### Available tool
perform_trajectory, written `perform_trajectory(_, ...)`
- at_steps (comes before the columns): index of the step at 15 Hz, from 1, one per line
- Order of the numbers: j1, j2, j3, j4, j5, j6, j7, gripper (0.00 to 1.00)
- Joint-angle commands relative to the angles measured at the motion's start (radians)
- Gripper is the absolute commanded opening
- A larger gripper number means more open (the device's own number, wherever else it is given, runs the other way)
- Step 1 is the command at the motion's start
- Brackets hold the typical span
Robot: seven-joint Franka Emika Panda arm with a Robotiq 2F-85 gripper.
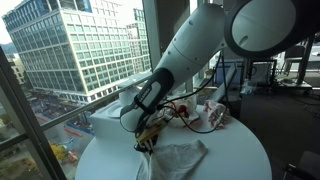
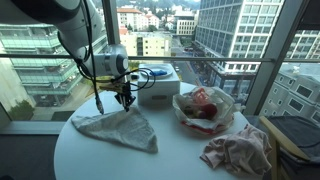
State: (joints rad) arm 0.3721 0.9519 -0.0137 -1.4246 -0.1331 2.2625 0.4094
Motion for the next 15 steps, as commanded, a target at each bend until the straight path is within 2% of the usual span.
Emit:
perform_trajectory(1,-0.015,-0.106,-0.015,-0.102,0.009,-0.062,0.019,0.03)
perform_trajectory(5,-0.048,-0.172,-0.048,-0.18,0.009,-0.197,0.061,0.02)
perform_trajectory(7,-0.089,-0.201,-0.041,-0.221,0.041,-0.284,0.065,0.02)
perform_trajectory(11,-0.17,-0.227,-0.024,-0.289,0.149,-0.397,0.068,0.02)
perform_trajectory(15,-0.213,-0.254,-0.009,-0.355,0.268,-0.537,0.077,0.01)
